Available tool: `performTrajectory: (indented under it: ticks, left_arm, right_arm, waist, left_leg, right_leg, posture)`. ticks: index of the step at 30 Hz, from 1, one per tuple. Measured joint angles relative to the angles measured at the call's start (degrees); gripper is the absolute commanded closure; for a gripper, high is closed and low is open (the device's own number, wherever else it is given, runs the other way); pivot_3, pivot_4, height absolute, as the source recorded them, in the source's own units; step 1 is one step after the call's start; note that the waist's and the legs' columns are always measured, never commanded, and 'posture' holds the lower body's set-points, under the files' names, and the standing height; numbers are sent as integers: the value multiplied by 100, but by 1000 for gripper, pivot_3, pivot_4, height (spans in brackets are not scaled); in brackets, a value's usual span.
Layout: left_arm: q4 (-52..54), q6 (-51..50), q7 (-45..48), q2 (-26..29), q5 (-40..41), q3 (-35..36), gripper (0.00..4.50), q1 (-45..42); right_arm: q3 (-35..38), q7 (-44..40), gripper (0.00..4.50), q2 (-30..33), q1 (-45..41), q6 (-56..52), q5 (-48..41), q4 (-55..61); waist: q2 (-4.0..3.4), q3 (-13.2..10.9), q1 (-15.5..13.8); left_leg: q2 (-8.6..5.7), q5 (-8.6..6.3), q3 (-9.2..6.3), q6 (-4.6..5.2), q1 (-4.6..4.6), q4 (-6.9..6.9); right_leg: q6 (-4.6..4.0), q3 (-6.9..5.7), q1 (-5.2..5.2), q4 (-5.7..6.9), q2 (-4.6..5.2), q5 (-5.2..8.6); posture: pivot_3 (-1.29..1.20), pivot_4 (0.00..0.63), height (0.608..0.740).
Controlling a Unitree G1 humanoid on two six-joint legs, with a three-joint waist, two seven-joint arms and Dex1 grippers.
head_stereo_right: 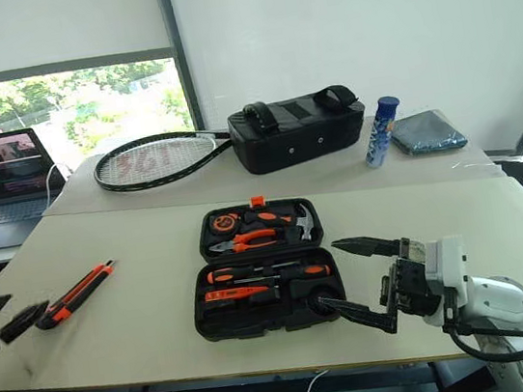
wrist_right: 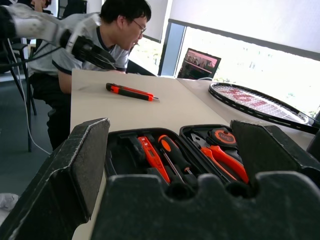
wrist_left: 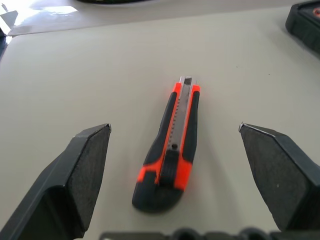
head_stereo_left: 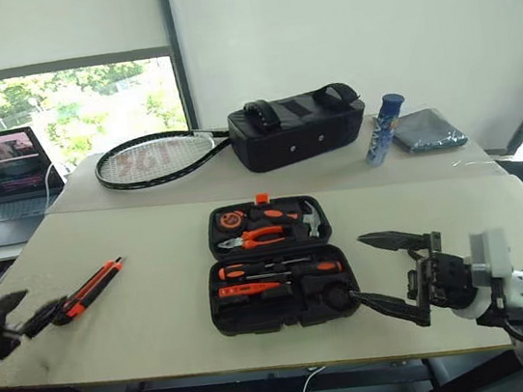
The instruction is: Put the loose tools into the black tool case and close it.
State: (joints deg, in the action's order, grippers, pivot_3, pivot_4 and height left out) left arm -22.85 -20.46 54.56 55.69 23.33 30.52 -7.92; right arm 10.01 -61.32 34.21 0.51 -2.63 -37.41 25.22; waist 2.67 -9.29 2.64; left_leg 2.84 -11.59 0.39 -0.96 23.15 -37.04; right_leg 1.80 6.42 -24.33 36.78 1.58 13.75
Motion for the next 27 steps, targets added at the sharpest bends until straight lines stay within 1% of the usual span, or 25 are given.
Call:
performTrajectory:
  ticks: [1, 2, 4, 6, 10, 15, 18, 19, 21, 22, 24, 27]
  left_arm:
    - [-244, 1, 48, 32, -144, -283, 77, -297]
    - [-496, 25, 92, 37, -284, -554, 77, -594]
    - [-1040, 28, 230, 36, -498, -1018, 77, -1146]
    - [-1436, 14, 340, 38, -617, -1277, 77, -1491]
    - [-2034, -2, 466, 167, -1005, -1766, 77, -1785]
    - [-2547, 32, 440, 258, -1248, -1861, 77, -2025]
    - [-2649, 32, 484, 277, -1301, -1906, 699, -2067]
    - [-2678, 31, 501, 278, -1301, -1906, 1112, -2066]
    - [-2689, 46, 534, 278, -1298, -1904, 1714, -2044]
    - [-2687, 59, 559, 276, -1295, -1898, 2178, -2021]
    - [-2670, 87, 589, 267, -1267, -1849, 2710, -1993]
    - [-2631, 280, 677, 199, -1167, -1722, 2713, -1876]
  right_arm:
    - [-17, 21, 0, -9, 27, -3, 4, 26]
    - [-51, 34, 0, -21, 19, -8, 11, 33]
    - [-83, 63, 0, -59, 7, -7, 14, 77]
    - [-95, 75, 0, -65, 9, -7, 16, 103]
    - [-70, 91, 0, -65, 76, 1, 25, 113]
    - [19, 110, 0, -65, 267, 54, 27, 111]
    - [28, 109, 0, -64, 292, 88, 28, 108]
    - [37, 109, 0, -64, 291, 91, 28, 106]
    - [43, 105, 0, -61, 285, 92, 28, 87]
    - [45, 89, 0, -54, 268, 94, 28, 44]
    - [60, 40, 0, -42, 257, 102, 28, -34]
    - [124, -49, 0, -31, 261, 168, 29, -185]
  waist:
    - [0, 0, 15]
    - [0, 0, 19]
    - [1, 0, 24]
    - [2, 0, 36]
    - [2, 0, 37]
    - [4, 1, -6]
    - [3, 1, -4]
    - [3, 1, -2]
    - [3, 1, -5]
    - [3, 1, -6]
    - [2, 1, -12]
    - [2, 1, -16]
  left_leg:
    - [1, 0, 7, 0, 1, 9]
    - [0, 0, 6, 1, 4, 12]
    - [4, -1, -1, -1, 9, 17]
    - [6, -5, -5, -5, 15, 24]
    - [4, -16, -7, -14, 13, 24]
    - [2, -15, -9, -15, 9, 21]
    - [2, -15, -7, -16, -3, 19]
    - [2, -15, -7, -16, -8, 19]
    - [2, -14, -7, -16, -12, 19]
    - [2, -14, -7, -16, -16, 19]
    - [2, -14, -6, -16, -16, 19]
    - [2, -14, -6, -16, -14, 19]
  right_leg:
    - [2, 7, -4, 0, -2, -1]
    - [35, 4, -7, 4, -4, -13]
    - [33, 0, -11, 5, -16, -8]
    - [28, 0, -17, 13, -19, -1]
    - [17, 0, -17, 24, -19, 7]
    - [34, -2, -11, 25, -17, 17]
    - [35, 0, -4, 31, -17, 17]
    - [34, 1, -1, 33, -17, 17]
    - [34, 1, 2, 34, -17, 17]
    - [34, 1, 6, 34, -17, 17]
    - [34, 2, 7, 34, -17, 17]
    - [34, 3, 6, 34, -16, 17]
  posture:
    - [0, 150, 740]
    - [0, 150, 740]
    - [0, 150, 740]
    - [0, 150, 740]
    - [0, 150, 740]
    - [0, 150, 740]
    - [0, 150, 740]
    - [0, 150, 740]
    - [0, 150, 740]
    - [0, 150, 740]
    - [0, 150, 740]
    - [0, 150, 740]
